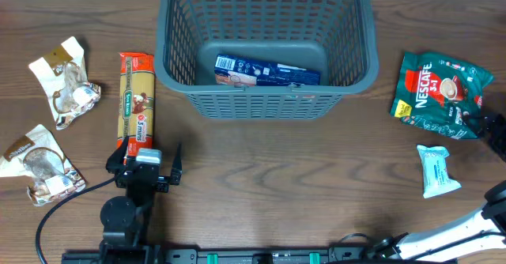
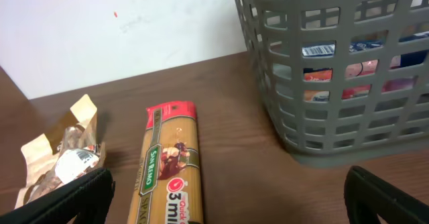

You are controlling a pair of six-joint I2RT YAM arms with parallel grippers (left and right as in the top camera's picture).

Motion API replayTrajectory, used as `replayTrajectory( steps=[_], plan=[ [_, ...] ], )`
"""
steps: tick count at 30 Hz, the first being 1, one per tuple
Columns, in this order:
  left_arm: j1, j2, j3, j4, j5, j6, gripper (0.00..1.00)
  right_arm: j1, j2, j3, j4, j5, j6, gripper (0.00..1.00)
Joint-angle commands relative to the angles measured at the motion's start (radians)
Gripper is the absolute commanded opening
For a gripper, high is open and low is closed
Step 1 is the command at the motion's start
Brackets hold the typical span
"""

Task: Pack container
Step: 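Move the right gripper down toward the green Nescafe coffee bag, then grasp the edge of the green Nescafe bag with the right gripper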

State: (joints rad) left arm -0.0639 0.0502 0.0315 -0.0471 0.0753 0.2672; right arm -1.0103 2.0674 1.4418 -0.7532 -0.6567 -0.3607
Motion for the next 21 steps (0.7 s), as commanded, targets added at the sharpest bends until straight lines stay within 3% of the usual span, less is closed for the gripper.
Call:
replayTrajectory(
  steps=[1,15,21],
  plan=[
    [-0.005,-0.007,-0.027,-0.015,0.011,0.012,0.99,-0.002,0.010,0.017,0.009,-0.080,-0.079,0.99],
    [-0.005,-0.007,-0.027,-0.015,0.011,0.012,0.99,-0.004,0.014,-0.060,0.126,-0.138,-0.117,0.99],
    [-0.005,-0.007,-0.027,-0.015,0.011,0.012,0.99,-0.004,0.015,-0.083,0.188,-0.155,-0.003,0.99]
  ],
)
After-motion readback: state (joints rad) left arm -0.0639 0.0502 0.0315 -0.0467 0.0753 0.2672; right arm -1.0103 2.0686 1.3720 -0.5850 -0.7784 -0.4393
